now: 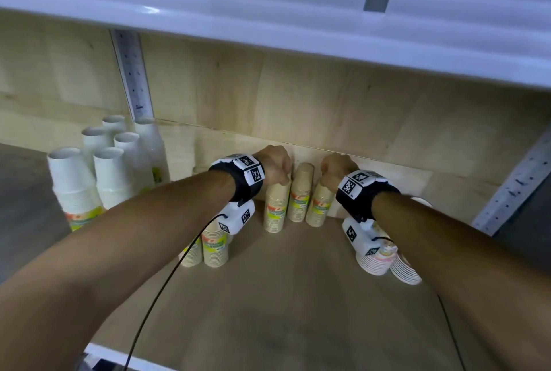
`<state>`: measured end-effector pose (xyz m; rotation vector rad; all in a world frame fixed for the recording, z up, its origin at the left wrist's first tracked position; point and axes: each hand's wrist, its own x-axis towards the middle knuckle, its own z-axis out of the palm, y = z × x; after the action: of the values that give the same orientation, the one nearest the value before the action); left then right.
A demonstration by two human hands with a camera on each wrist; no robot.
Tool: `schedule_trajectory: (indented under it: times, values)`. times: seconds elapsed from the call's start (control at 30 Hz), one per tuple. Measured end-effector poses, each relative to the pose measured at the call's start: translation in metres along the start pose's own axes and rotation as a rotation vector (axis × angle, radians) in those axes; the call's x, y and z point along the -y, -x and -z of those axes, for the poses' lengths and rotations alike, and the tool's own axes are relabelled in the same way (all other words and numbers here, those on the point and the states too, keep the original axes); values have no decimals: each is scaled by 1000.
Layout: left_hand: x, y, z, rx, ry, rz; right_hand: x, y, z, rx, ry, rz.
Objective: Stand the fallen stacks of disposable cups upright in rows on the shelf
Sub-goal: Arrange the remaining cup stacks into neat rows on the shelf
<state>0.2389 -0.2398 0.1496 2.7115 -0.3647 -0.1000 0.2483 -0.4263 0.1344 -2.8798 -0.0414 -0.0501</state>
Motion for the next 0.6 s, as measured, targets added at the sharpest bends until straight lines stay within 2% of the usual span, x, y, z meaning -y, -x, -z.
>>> schedule_trajectory:
  times: [0.6]
  values:
    - [4, -4, 3, 19, 9, -16, 3, 4, 3, -72, 39, 8]
